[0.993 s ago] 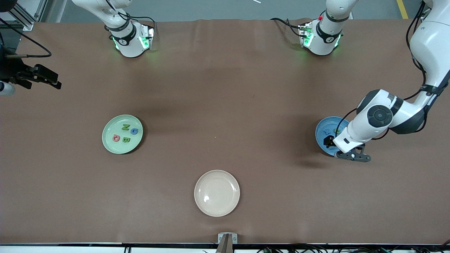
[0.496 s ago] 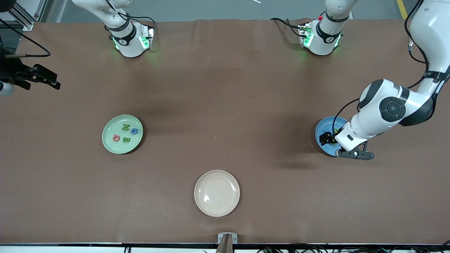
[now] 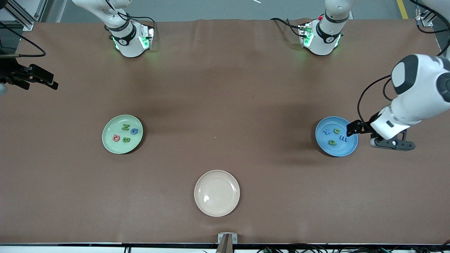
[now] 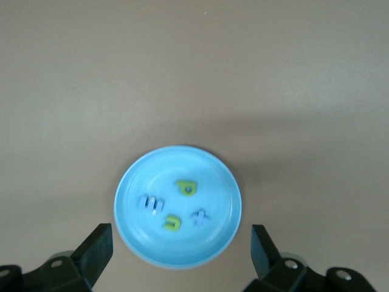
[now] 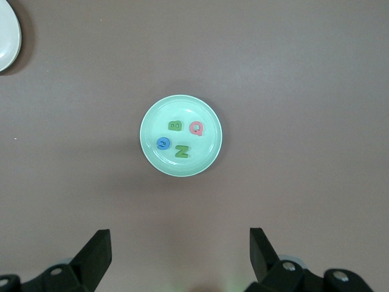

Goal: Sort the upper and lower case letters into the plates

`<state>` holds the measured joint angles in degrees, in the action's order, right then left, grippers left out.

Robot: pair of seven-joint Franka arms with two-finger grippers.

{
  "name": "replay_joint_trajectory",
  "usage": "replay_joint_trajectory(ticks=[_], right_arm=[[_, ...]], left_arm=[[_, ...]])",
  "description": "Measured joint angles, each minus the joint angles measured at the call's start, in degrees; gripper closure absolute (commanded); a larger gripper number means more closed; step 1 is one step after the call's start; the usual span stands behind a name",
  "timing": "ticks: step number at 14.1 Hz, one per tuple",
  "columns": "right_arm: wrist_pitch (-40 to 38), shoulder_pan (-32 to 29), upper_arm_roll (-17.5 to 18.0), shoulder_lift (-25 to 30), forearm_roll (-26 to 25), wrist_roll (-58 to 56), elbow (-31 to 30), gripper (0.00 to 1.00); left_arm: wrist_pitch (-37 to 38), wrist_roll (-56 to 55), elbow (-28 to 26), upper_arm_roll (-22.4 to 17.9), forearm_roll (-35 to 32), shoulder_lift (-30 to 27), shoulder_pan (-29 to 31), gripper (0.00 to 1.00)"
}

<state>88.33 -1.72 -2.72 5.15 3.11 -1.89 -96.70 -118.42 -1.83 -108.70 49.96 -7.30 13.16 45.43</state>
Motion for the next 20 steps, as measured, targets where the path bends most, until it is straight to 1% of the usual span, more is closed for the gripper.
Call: replay_joint_trajectory(ticks=[2, 4, 7, 10, 14, 16, 20], right_arm=[[0.0, 0.0, 0.06, 0.0, 0.0, -0.01, -0.03, 0.0], [0.0, 0.03, 0.19, 0.0, -0.02, -0.06, -0.07, 0.0], [-0.02, 0.54, 0.42, 0.0, -0.13, -0.09, -0.13, 0.0], [-0.03, 1.39, 0.4, 0.0, -0.38, -0.09, -0.43, 0.0], [-0.02, 1.59, 0.07, 0.0, -1.0, -0.1, -0.58, 0.0], [0.0, 1.6, 0.05, 0.0, -1.43, -0.14, -0.58, 0.0], [0.11, 1.61, -0.02, 0.01, -2.37, -0.29, -0.59, 0.0]], left_arm=[[5.26, -0.01, 2.12, -0.43, 3.8, -3.44, -0.02, 0.0], [9.0, -0.02, 3.68, -2.35, 8.18, -7.24, -0.08, 0.0], [13.46, 0.01, 6.92, -4.2, 9.89, -10.89, -0.04, 0.0], [16.33, -0.09, 10.1, -4.29, 9.85, -11.57, -0.05, 0.0], [18.88, -0.43, 10.68, -6.13, 9.82, -11.55, -0.02, 0.0], [19.83, -0.43, 11.62, -6.39, 9.82, -11.54, -0.01, 0.0], [20.87, -0.43, 16.75, -6.18, 9.82, -11.64, -0.09, 0.0]])
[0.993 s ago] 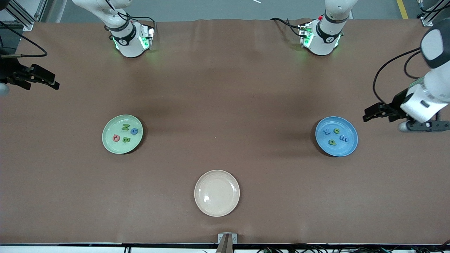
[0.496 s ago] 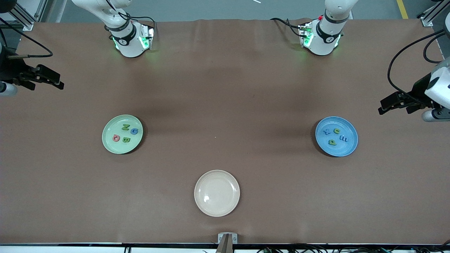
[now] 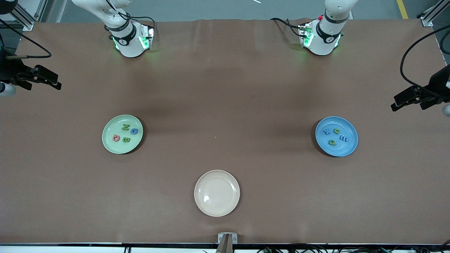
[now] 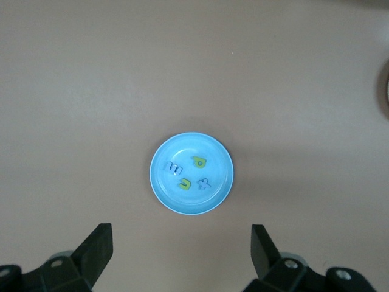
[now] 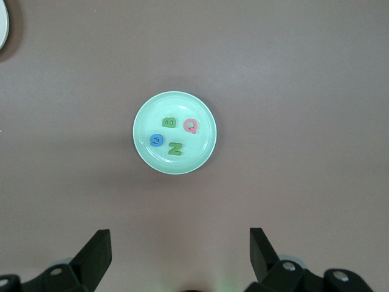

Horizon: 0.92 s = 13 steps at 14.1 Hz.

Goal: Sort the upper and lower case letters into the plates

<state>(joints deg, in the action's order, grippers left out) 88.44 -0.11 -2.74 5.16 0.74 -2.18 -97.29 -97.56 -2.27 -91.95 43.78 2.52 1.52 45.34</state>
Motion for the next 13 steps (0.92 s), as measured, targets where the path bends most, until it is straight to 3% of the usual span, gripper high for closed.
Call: replay_joint_trajectory(ticks=[13], right_arm=[[0.52, 0.22, 0.05, 0.01, 0.02, -0.13, 0.0, 0.0]], left_arm=[[0.18, 0.0, 1.37, -0.45, 0.0, 0.51, 0.02, 0.0]])
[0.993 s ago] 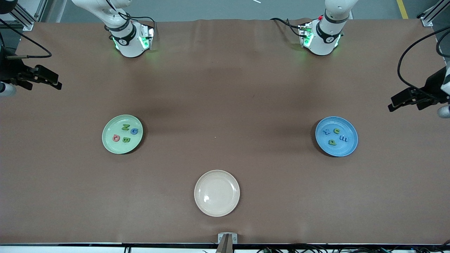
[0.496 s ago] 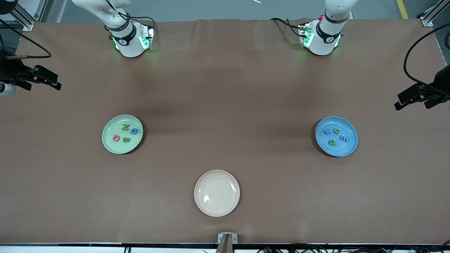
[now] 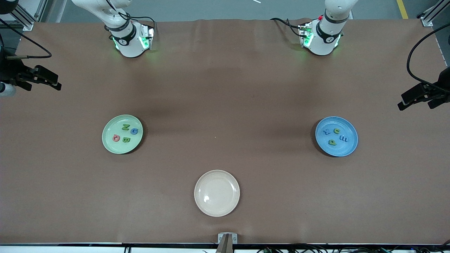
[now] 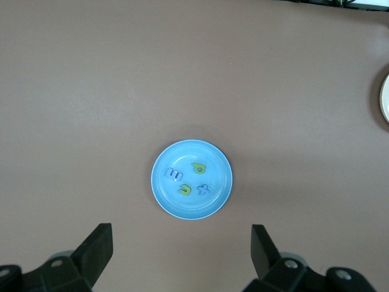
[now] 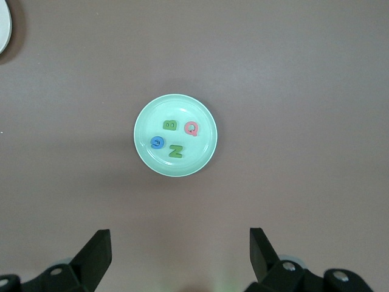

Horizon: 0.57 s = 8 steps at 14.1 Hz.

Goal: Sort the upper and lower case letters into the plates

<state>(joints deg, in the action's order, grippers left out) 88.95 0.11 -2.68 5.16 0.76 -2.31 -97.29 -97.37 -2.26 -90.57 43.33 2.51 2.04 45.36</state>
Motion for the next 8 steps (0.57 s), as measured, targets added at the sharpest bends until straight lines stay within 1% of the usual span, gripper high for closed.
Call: replay_joint_trajectory(ticks=[5, 6, 7, 8], right_arm=[[-0.01, 0.15, 0.04, 0.01, 0.01, -0.01, 0.0, 0.0], [-0.16, 0.16, 0.06, 0.05, 0.01, -0.02, 0.0, 0.0], [-0.4, 0.16, 0.07, 0.17, 0.01, -0.02, 0.01, 0.0], [-0.57, 0.17, 0.08, 0.39, 0.01, -0.02, 0.01, 0.0]], left_arm=[[0.0, 0.05, 0.02, -0.93, 0.0, 0.68, -0.43, 0.0], [0.0, 0.08, 0.03, -2.11, 0.0, 0.72, -1.56, 0.0], [0.0, 0.11, 0.05, -4.83, 0.0, 0.72, -4.27, 0.0], [0.0, 0.12, 0.14, -9.37, 0.0, 0.72, -8.93, 0.0]])
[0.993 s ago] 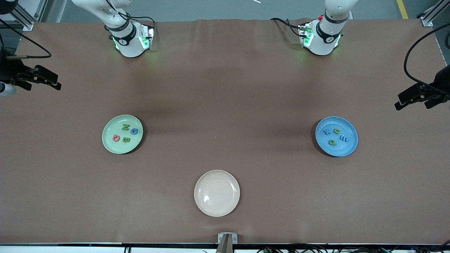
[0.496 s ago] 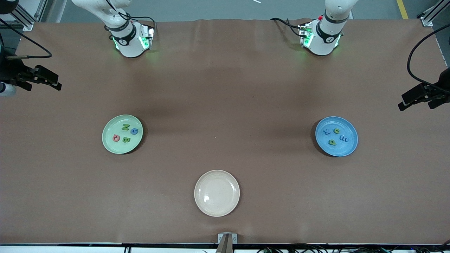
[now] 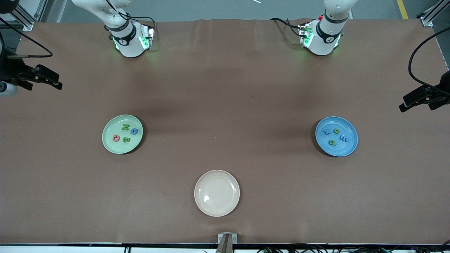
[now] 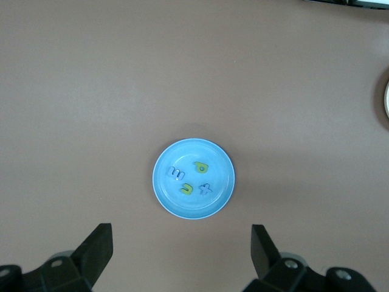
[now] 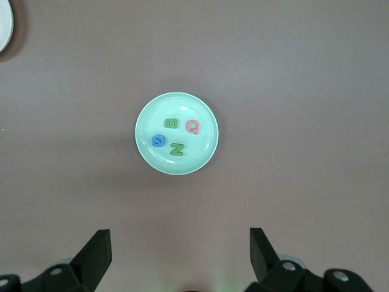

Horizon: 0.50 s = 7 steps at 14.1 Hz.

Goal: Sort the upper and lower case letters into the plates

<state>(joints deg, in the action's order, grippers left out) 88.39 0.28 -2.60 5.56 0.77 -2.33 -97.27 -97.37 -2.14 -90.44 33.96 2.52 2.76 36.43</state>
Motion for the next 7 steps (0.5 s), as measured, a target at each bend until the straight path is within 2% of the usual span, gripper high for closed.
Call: replay_joint_trajectory(ticks=[3, 4, 5, 7], right_arm=[[-0.43, 0.02, 0.02, 0.61, 0.0, -0.01, 0.0, 0.0], [-0.47, 0.04, 0.02, 0.8, 0.0, -0.01, 0.01, 0.0], [-0.5, 0.04, 0.02, 1.05, 0.0, -0.01, 0.02, 0.0], [-0.59, 0.04, 0.02, 1.51, 0.0, -0.01, 0.02, 0.0]], left_arm=[[0.01, 0.0, 0.17, -18.12, -0.06, 0.01, -18.25, 0.0], [0.01, 0.0, 0.24, -22.54, -0.06, 0.02, -22.73, 0.0], [0.01, 0.0, 0.31, -25.57, -0.06, 0.02, -25.87, 0.0], [0.16, -0.02, 0.35, -28.82, -0.06, 0.02, -29.5, 0.0]])
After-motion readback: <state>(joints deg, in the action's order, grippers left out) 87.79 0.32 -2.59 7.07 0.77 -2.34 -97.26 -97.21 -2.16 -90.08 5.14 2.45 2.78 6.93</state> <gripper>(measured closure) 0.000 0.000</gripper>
